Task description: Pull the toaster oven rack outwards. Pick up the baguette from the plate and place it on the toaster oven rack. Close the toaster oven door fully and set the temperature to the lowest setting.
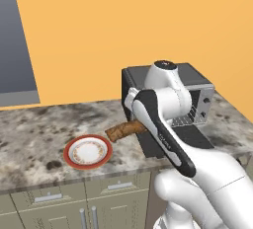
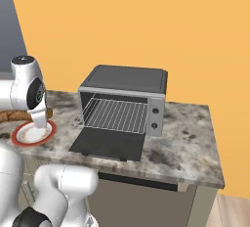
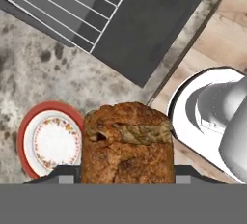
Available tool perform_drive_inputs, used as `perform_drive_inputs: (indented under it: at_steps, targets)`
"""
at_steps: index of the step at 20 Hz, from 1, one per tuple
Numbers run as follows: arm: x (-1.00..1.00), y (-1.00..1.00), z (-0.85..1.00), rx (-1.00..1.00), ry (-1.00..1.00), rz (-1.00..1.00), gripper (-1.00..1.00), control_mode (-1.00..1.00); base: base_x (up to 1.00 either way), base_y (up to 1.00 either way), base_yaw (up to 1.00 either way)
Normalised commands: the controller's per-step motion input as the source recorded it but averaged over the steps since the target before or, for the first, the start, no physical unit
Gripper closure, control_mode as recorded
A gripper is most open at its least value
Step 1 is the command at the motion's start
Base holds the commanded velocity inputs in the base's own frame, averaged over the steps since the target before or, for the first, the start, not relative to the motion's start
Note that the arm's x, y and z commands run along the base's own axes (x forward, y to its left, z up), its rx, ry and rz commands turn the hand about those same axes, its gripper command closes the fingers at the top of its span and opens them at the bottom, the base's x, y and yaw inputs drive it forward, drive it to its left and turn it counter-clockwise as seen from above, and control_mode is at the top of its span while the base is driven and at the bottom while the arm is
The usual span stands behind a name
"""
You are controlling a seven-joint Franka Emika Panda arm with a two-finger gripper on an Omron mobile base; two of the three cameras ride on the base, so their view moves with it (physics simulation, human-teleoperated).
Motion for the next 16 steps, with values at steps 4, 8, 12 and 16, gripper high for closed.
perform_drive_inputs:
  at_steps: [4, 8, 12, 16]
  targets:
    - [0.00, -1.00, 0.25, 0.00, 0.00, -0.08, 1.00, -1.00, 0.00, 0.00, 0.00]
    - [0.12, -0.99, 0.07, 0.00, 0.02, -0.17, 1.00, -1.00, 0.00, 0.00, 0.00]
    - [0.26, -0.90, -0.01, 0.00, 0.10, -0.22, 1.00, -1.00, 0.00, 0.00, 0.00]
    - [0.33, -0.61, -0.24, 0.00, 0.08, -0.18, 1.00, -1.00, 0.00, 0.00, 0.00]
